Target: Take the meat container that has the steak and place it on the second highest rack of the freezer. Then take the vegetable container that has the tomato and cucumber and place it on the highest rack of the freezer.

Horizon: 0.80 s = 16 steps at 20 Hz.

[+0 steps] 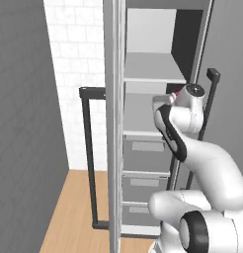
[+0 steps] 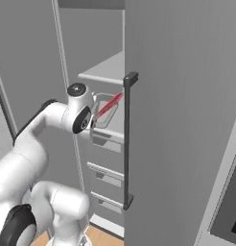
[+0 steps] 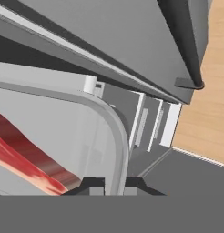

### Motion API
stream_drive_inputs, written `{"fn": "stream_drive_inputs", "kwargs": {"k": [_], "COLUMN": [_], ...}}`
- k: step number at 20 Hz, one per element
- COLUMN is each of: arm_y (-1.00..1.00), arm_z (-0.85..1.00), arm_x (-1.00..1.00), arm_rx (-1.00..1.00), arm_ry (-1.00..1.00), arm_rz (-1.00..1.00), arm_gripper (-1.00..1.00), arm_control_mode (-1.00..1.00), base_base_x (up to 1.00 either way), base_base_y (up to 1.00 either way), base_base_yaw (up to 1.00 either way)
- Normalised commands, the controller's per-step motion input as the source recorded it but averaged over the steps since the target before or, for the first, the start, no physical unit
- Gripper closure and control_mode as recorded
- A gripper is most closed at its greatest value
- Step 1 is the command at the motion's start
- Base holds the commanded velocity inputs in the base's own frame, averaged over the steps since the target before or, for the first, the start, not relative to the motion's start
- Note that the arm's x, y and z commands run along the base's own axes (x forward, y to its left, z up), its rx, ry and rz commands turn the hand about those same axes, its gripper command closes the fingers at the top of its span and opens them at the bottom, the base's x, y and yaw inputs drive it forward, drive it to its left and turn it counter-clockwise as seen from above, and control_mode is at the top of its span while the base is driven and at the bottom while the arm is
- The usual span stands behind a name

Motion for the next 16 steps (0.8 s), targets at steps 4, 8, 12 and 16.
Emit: {"fn": "stream_drive_inputs", "kwargs": {"k": [4,8,12,16], "arm_y": [-0.1,-0.19,-0.15,-0.01], "arm_z": [-0.1,-0.15,-0.32,-0.54], "arm_x": [0.55,0.62,0.54,0.26], "arm_rx": [0.0,0.0,0.0,0.0], "arm_ry": [0.09,0.02,0.0,-0.06], "arm_rz": [0.0,0.0,0.0,0.0], "arm_gripper": [1.0,1.0,1.0,1.0], "arm_control_mode": [-1.0,-1.0,-1.0,-1.0], "base_base_x": [0.0,0.0,0.0,0.0], "base_base_y": [0.0,0.0,0.0,0.0], "base_base_yaw": [0.0,0.0,0.0,0.0]}}
